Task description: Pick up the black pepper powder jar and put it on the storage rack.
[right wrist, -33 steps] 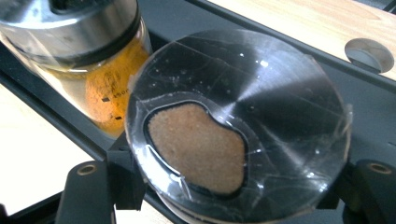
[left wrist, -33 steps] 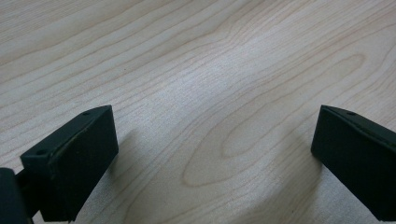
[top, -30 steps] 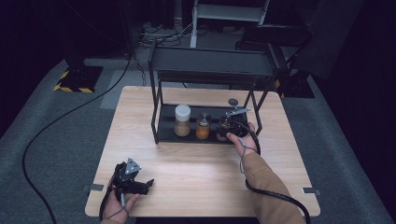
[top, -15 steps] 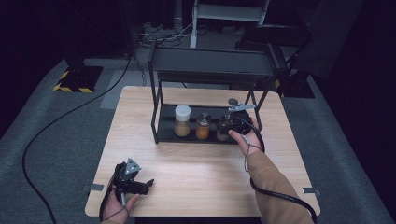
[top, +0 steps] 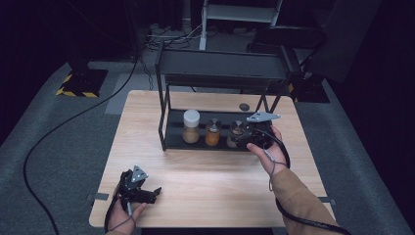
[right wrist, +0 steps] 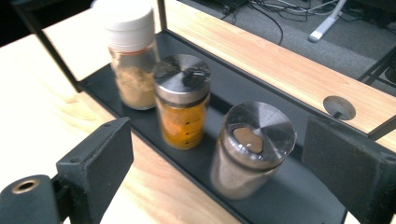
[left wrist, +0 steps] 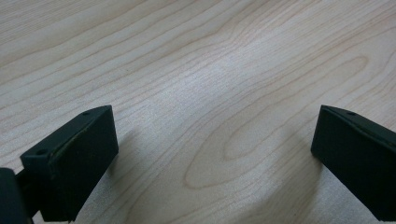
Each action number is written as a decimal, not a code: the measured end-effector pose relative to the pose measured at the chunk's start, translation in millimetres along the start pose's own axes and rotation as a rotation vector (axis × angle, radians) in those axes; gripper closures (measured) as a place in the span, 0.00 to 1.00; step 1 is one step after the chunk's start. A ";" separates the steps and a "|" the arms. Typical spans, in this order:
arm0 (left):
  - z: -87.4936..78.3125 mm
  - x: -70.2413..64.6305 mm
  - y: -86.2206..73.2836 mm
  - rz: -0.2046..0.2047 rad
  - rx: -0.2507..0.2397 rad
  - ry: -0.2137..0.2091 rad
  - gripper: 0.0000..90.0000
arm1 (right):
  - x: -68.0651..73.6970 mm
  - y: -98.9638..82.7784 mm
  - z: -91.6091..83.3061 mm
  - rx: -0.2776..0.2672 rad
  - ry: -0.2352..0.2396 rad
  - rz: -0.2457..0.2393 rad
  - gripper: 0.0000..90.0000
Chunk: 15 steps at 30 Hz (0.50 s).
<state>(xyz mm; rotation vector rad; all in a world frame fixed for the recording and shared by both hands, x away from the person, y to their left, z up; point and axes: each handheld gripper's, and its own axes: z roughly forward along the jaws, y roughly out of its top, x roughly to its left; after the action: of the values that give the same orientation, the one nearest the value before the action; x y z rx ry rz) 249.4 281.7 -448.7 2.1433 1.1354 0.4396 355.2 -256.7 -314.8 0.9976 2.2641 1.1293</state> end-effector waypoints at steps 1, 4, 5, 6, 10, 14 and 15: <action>-0.1 0.0 0.2 0.000 0.001 0.000 0.01 | 1.1 -1.1 -3.8 -0.004 0.002 -0.007 0.10; 0.0 0.0 0.0 0.000 0.000 0.000 0.01 | 3.9 -4.6 -13.9 -0.014 0.010 -0.016 0.10; 0.0 0.0 0.1 0.000 0.001 0.000 0.01 | 4.7 -5.7 -16.8 -0.014 0.013 -0.017 0.10; 0.0 0.0 0.1 0.000 0.001 0.000 0.00 | 5.4 -7.2 -19.4 -0.014 0.015 -0.019 0.10; 0.0 0.0 0.0 0.000 0.000 0.000 0.00 | 6.7 -14.1 -29.1 -0.014 0.024 -0.020 0.09; -0.1 0.0 0.1 0.000 0.001 0.000 0.01 | 8.1 -20.9 -38.0 -0.017 0.031 -0.028 0.09; 0.0 0.0 0.0 0.000 0.000 0.000 0.01 | 8.1 -22.6 -40.0 -0.018 0.035 -0.027 0.09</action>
<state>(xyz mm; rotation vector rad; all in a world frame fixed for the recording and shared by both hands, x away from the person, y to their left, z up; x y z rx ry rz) 249.4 281.7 -448.7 2.1433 1.1356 0.4396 315.3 -280.3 -310.2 0.9440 2.2835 1.1622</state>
